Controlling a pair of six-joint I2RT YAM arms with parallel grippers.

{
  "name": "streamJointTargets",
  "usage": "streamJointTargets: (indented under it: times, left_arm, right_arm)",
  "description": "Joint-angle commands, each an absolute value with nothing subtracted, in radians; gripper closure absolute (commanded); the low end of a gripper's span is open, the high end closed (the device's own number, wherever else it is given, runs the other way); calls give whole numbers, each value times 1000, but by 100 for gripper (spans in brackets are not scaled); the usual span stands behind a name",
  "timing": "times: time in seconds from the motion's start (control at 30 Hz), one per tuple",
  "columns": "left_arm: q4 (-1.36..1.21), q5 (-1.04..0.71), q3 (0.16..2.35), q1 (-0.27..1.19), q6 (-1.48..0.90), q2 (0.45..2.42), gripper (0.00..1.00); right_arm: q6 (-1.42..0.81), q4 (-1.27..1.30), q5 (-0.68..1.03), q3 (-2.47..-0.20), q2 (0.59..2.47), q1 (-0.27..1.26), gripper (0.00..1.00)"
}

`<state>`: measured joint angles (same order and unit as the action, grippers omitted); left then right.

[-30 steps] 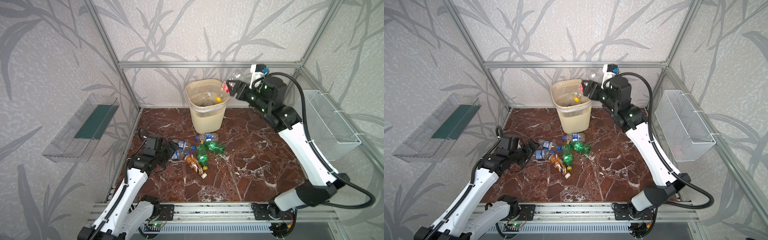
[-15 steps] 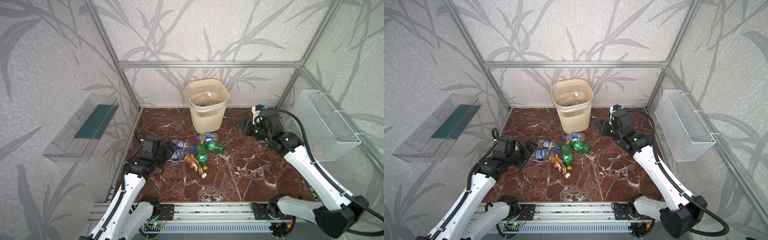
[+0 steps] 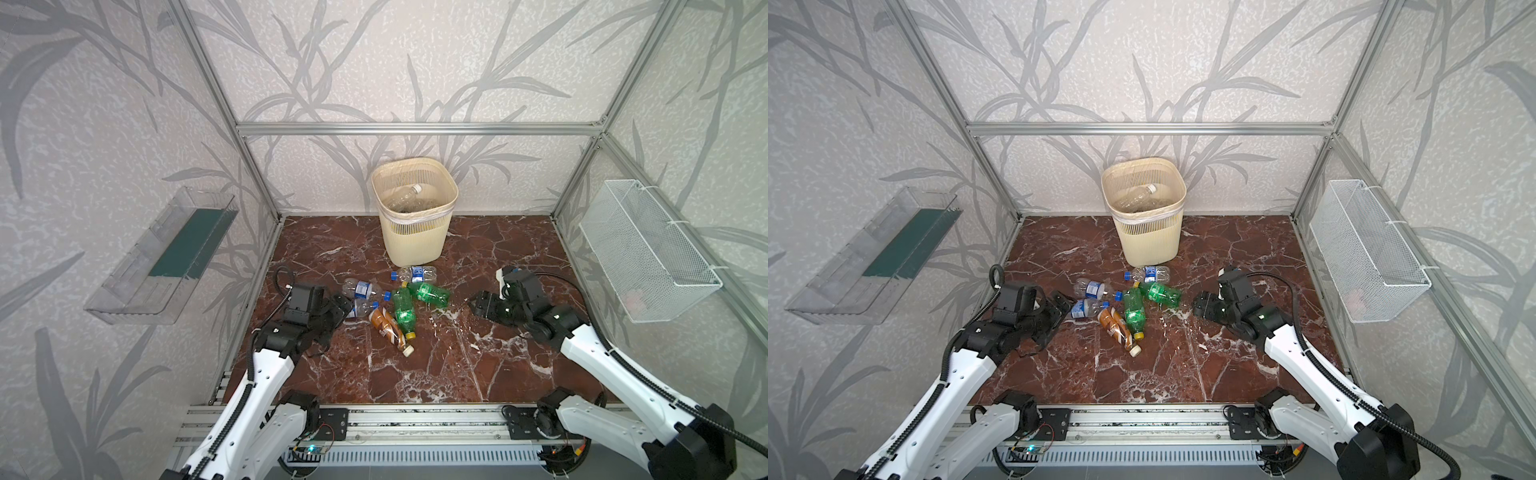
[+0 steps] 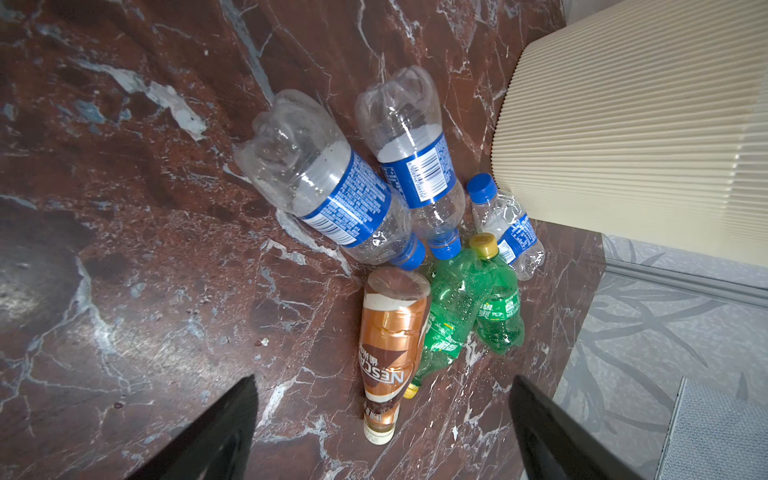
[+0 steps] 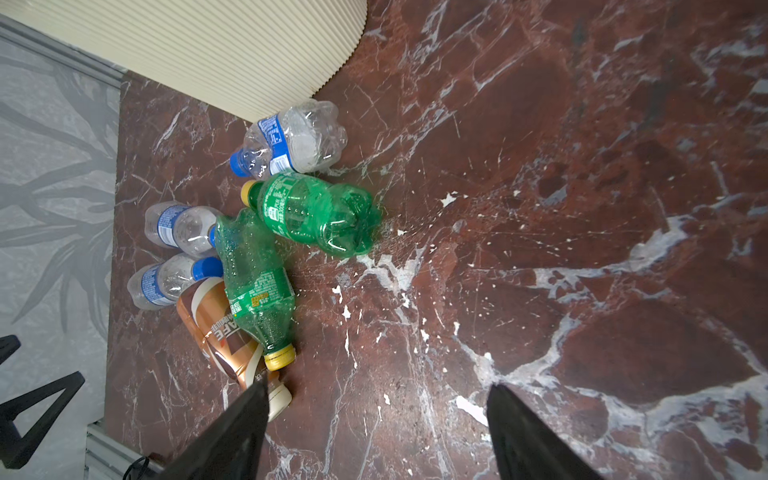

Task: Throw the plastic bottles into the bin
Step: 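Return the right gripper down beside the pile, then lower the left gripper onto a clear blue-labelled water bottle and grasp it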

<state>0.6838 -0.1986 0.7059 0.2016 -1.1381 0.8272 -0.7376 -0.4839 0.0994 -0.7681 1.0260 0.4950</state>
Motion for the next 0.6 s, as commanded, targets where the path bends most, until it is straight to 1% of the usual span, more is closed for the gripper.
streamJointTargets:
  times: [0.0, 0.43, 0.57]
  left_arm:
    - [703, -170, 675, 198, -1202, 824, 7]
    - [616, -175, 589, 199, -1415, 850, 10]
    - [571, -132, 566, 198, -1480, 866, 14]
  right_arm:
    - [-770, -428, 110, -750, 1020, 517, 18]
    - [-805, -375, 106, -706, 1048, 562, 19]
    - [-807, -370, 110, -701, 1046, 566, 19]
